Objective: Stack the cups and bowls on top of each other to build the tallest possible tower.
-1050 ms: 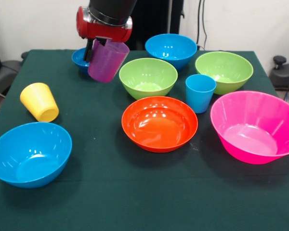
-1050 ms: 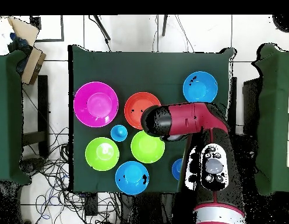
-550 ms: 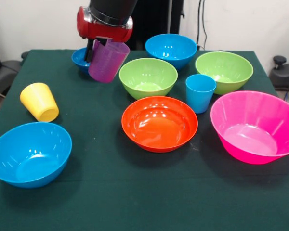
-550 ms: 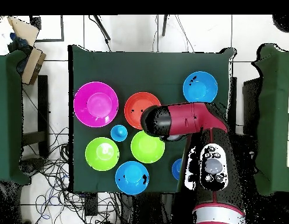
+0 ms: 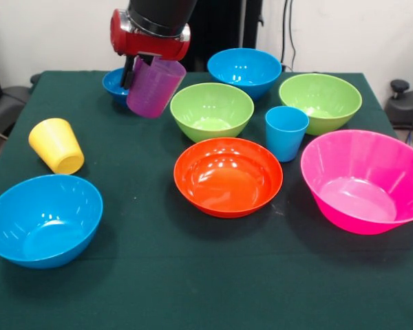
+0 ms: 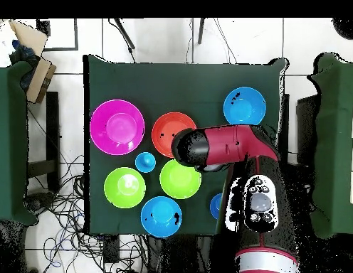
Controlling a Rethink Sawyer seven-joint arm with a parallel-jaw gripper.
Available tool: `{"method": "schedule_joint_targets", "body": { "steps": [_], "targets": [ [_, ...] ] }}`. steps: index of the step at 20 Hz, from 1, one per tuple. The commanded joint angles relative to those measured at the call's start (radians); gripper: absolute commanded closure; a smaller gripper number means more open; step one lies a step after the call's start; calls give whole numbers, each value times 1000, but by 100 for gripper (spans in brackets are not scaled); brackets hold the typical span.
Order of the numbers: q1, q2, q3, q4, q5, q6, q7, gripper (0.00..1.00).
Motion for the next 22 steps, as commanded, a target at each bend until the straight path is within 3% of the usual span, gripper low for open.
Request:
{"method": "schedule_joint_targets", "body": {
  "steps": [1,22],
  "targets": [
    [28,45,47,5,-2,-43,90,100],
    [28,50,45,7,-1,-53,100,100]
  ]
}}
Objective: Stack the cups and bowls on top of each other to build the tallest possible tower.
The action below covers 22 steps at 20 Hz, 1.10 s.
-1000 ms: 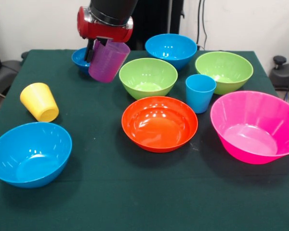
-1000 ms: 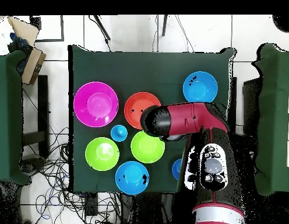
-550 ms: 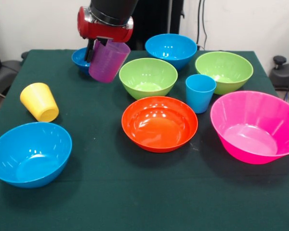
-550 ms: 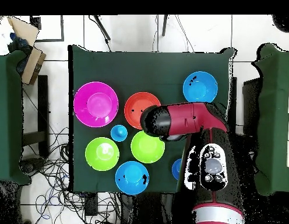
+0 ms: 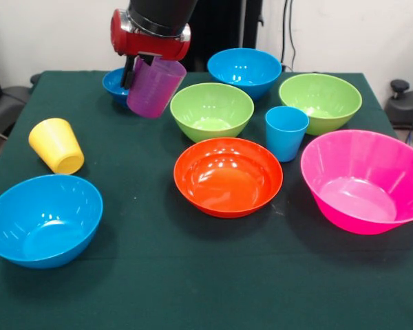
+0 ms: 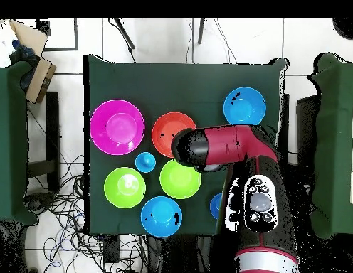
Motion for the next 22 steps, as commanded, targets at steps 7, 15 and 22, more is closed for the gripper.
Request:
{"method": "schedule_joint_targets", "body": {
  "steps": [7,15,22],
  "targets": [
    [28,55,43,16,-1,-73,116,100],
    [28,53,44,14,2,-66,114,100],
    [23,51,48,17,9,-73,114,100]
  ]
}}
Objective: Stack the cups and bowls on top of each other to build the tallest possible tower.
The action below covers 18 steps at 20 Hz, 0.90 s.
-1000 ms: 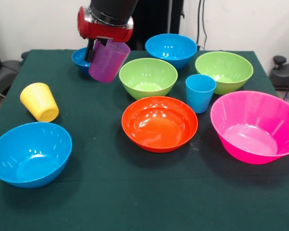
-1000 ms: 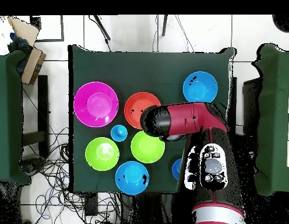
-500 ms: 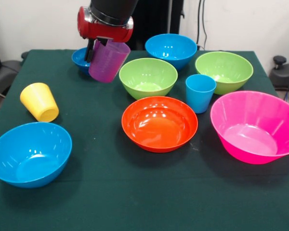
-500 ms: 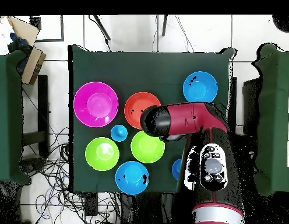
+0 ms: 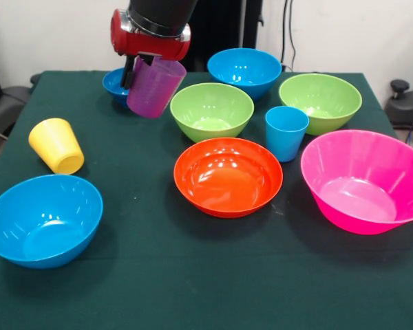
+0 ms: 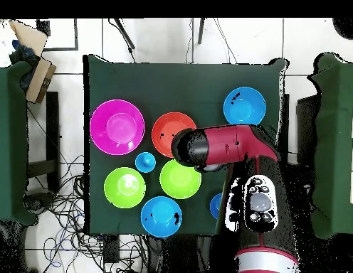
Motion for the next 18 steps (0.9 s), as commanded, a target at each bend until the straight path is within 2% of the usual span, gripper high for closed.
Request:
{"method": "schedule_joint_targets", "body": {
  "steps": [1,18],
  "targets": [
    [21,50,49,17,11,-70,113,100],
    [18,53,52,15,6,-75,105,100]
  ]
}}
